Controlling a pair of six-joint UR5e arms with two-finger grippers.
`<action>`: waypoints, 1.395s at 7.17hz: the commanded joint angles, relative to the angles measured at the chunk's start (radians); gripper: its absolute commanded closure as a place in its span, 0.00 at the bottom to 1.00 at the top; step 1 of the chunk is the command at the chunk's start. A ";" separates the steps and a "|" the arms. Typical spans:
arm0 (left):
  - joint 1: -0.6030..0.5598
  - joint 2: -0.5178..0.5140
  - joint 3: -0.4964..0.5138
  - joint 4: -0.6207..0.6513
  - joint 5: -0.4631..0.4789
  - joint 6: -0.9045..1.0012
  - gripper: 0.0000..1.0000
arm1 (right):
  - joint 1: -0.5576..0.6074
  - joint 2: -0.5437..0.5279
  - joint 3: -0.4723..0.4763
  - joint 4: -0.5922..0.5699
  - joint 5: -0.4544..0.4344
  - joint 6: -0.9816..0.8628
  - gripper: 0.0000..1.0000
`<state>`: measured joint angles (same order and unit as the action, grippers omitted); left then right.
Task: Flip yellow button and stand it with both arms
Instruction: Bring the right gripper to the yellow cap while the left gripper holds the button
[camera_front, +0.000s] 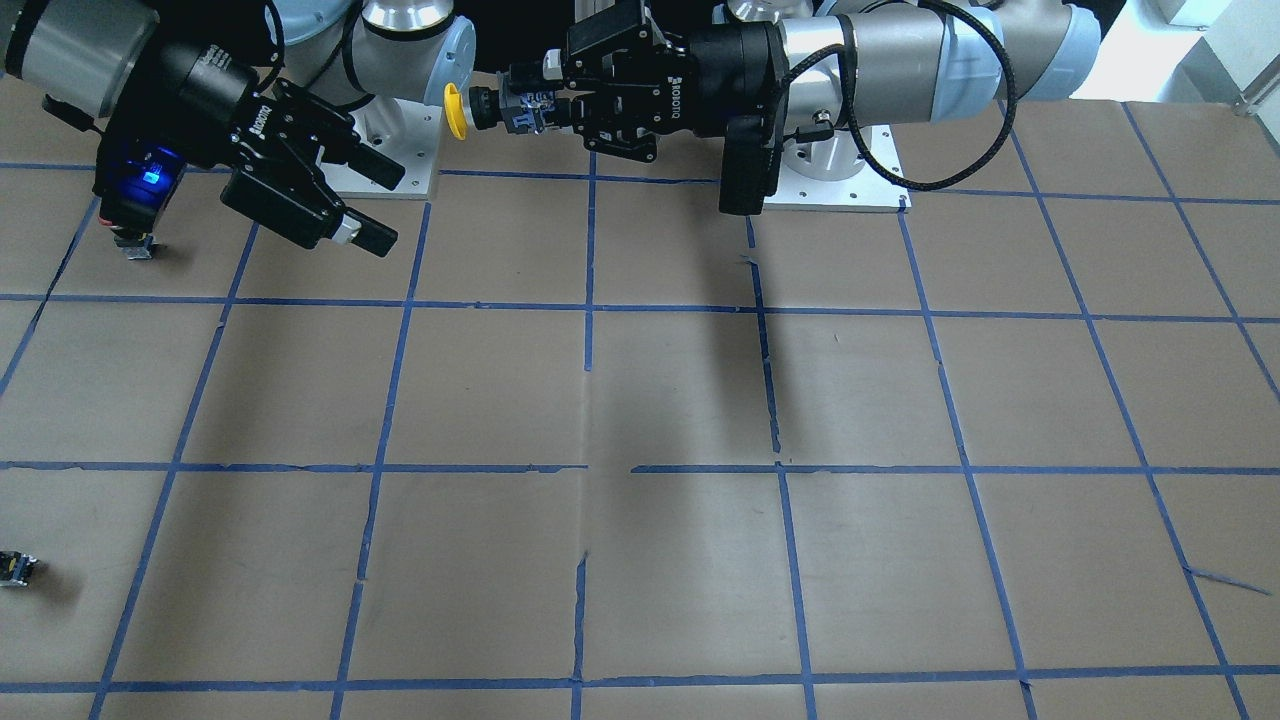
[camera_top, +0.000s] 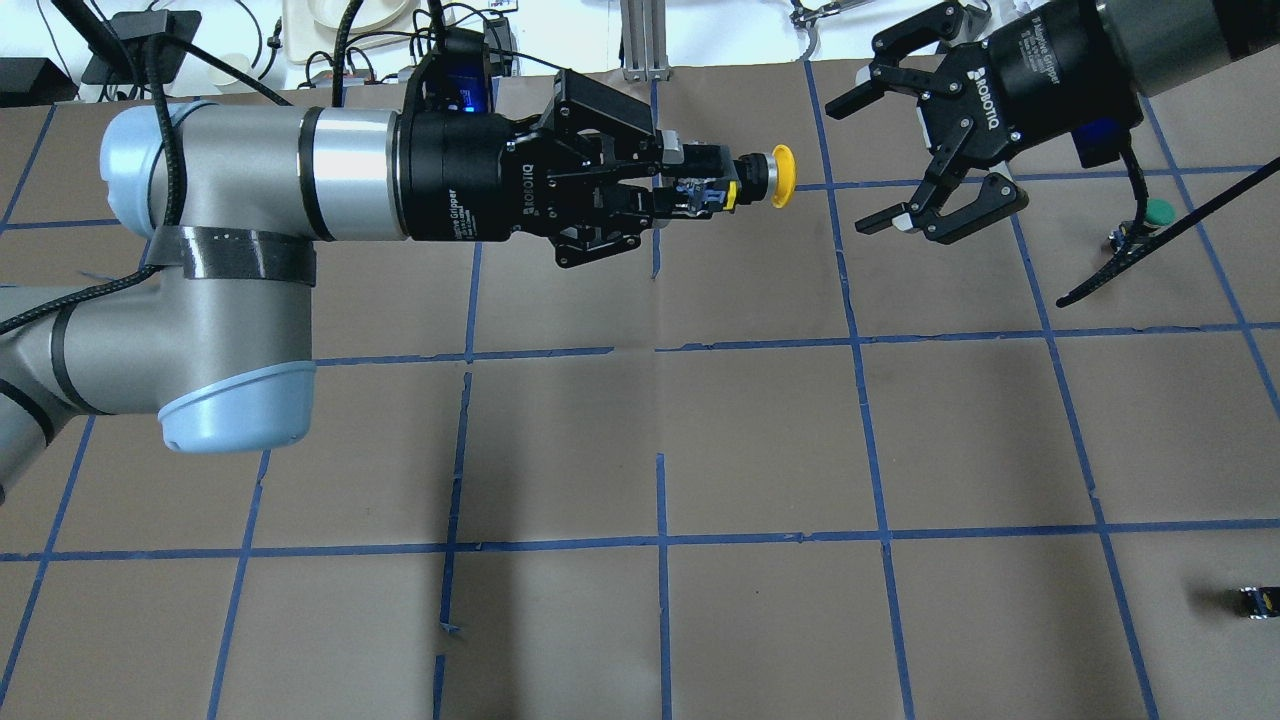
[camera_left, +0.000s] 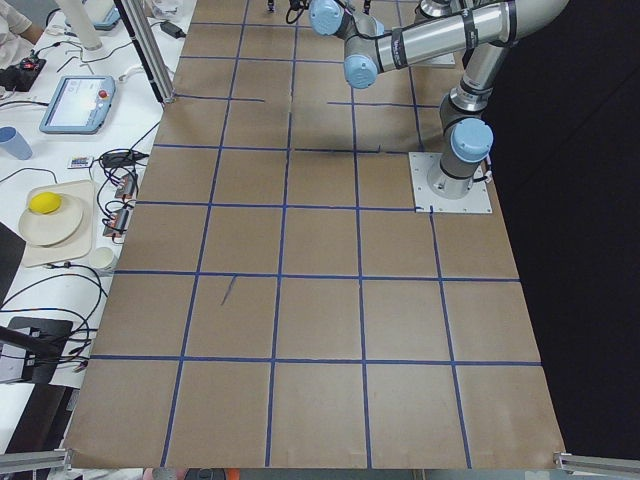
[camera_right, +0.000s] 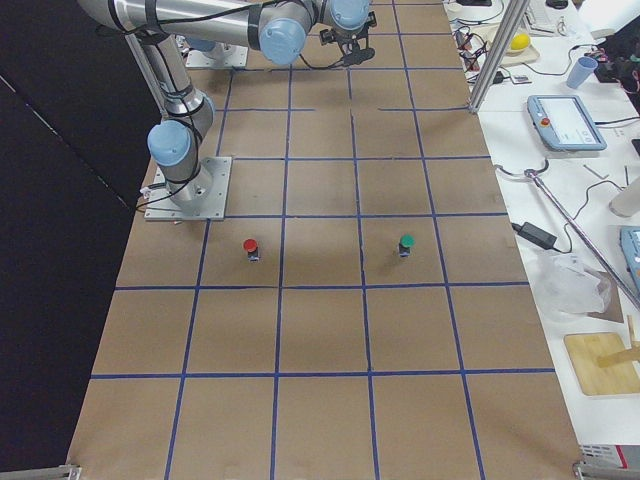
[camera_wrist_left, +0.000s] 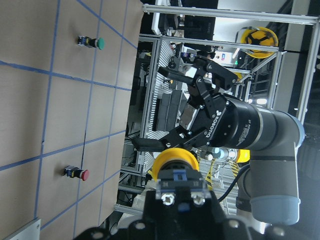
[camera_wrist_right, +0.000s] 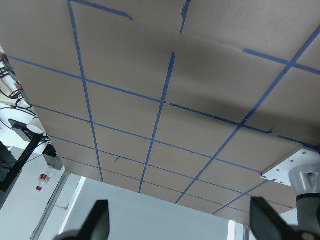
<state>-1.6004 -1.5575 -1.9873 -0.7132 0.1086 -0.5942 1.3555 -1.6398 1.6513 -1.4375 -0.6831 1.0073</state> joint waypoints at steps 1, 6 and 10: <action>0.002 -0.001 -0.001 0.005 -0.020 -0.016 0.81 | 0.013 -0.055 0.005 0.005 0.025 0.001 0.00; 0.007 0.001 0.005 0.006 -0.024 -0.018 0.81 | 0.077 -0.071 0.012 0.005 0.089 0.004 0.00; 0.005 0.005 0.005 0.006 -0.024 -0.053 0.81 | 0.071 -0.094 0.010 0.048 0.112 0.016 0.06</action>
<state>-1.5963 -1.5525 -1.9830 -0.7072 0.0844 -0.6443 1.4320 -1.7267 1.6611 -1.4098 -0.5716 1.0212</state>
